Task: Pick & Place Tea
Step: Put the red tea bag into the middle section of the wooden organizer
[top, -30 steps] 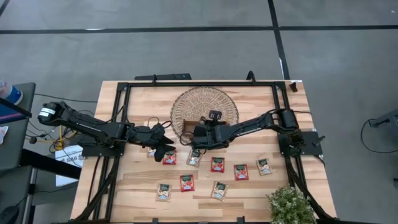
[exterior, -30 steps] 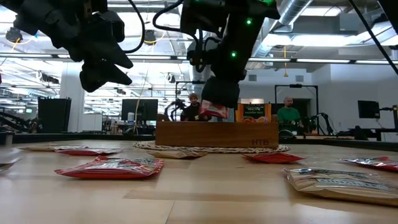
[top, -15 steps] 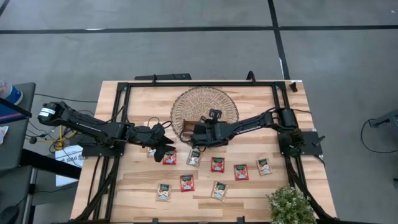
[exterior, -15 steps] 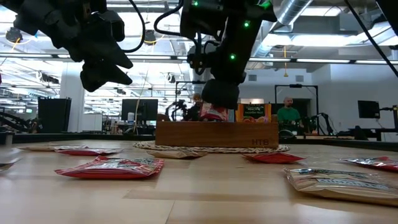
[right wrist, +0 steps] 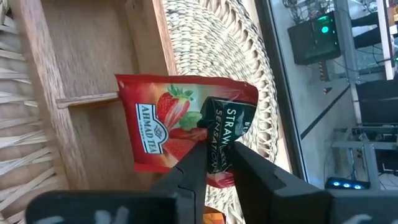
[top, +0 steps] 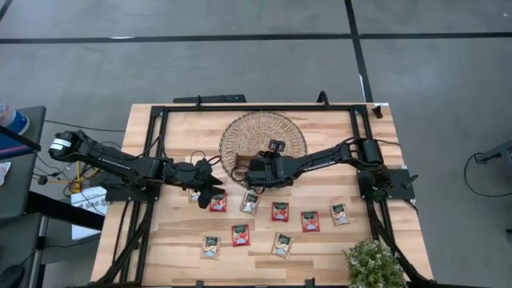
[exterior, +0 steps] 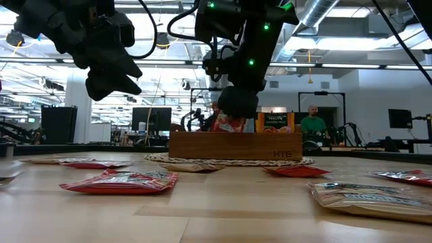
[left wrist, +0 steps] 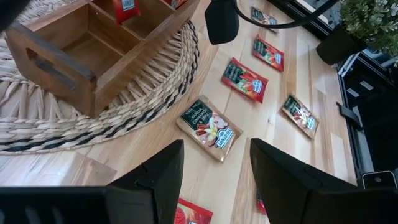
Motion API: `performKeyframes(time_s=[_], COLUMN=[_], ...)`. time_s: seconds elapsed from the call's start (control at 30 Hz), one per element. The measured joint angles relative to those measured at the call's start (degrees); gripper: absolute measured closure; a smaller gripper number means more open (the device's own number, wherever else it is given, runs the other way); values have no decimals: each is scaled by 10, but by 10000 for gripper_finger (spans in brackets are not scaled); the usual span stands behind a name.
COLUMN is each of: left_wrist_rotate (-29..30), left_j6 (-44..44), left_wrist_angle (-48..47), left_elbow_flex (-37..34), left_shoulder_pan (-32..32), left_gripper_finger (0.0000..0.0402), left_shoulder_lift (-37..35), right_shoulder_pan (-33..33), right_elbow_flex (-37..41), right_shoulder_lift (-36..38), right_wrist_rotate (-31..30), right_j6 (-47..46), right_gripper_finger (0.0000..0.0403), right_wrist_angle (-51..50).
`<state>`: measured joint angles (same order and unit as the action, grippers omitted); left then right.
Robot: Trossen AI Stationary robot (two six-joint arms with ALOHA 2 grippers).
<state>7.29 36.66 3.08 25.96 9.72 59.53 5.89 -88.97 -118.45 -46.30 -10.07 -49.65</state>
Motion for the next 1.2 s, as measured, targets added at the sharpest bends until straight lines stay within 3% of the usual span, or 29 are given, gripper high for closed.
performKeyframes(time_s=[0.33,0.57,1.2], left_wrist_rotate=[-1,-15,-15], left_j6=[0,0,0], left_wrist_angle=[0,0,0], left_elbow_flex=[0,0,0], left_shoulder_pan=[0,0,0], left_gripper_finger=[224,224,224], left_shoulder_lift=[0,0,0], right_shoulder_pan=[-6,-8,-7], right_elbow_flex=[0,0,0], right_shoulder_lift=[0,0,1], right_wrist_rotate=[-2,-36,33], right_j6=[13,76,122], right_gripper_finger=[335,335,335], right_wrist_angle=[-28,-36,-17])
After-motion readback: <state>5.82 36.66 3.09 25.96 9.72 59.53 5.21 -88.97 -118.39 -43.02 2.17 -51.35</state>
